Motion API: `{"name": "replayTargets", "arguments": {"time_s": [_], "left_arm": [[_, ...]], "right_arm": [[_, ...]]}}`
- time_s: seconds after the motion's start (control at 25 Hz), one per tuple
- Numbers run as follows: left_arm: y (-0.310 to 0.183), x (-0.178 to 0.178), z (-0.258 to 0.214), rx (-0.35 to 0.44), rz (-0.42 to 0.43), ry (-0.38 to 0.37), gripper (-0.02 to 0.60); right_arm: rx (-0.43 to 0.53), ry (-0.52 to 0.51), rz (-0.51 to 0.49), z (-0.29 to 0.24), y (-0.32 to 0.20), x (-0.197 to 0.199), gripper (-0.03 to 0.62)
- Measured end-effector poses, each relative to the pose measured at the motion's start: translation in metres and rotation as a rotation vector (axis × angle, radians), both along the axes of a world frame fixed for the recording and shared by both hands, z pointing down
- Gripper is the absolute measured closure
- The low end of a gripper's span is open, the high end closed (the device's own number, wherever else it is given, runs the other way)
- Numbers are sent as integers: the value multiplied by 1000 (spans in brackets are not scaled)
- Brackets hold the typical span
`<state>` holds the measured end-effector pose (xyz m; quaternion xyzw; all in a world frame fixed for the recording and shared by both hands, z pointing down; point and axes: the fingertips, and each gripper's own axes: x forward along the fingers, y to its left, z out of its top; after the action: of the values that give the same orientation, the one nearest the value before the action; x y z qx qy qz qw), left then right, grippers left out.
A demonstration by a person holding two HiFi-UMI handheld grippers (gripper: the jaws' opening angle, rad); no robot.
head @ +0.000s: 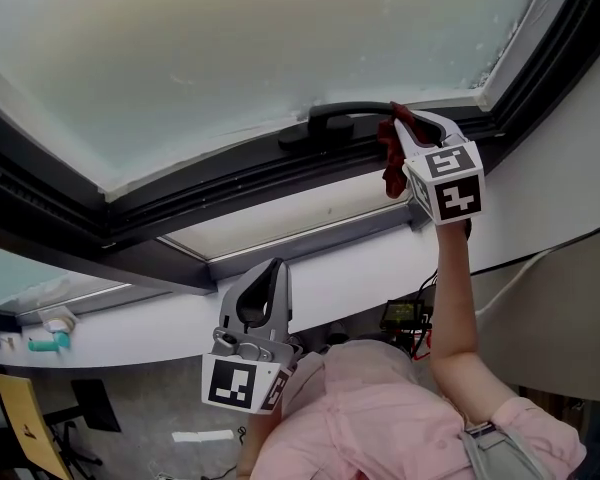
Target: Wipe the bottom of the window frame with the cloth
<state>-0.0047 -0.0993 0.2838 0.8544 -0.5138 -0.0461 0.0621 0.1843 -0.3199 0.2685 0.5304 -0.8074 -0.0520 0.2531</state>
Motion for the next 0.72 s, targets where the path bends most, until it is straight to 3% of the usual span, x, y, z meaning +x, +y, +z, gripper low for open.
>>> {"name": "replayTargets", "arguments": {"time_s": [0.72], "left_arm": [[-12, 24, -1, 5, 34, 1, 588]], "right_arm": [[-13, -22, 20, 0, -12, 37, 534]]}}
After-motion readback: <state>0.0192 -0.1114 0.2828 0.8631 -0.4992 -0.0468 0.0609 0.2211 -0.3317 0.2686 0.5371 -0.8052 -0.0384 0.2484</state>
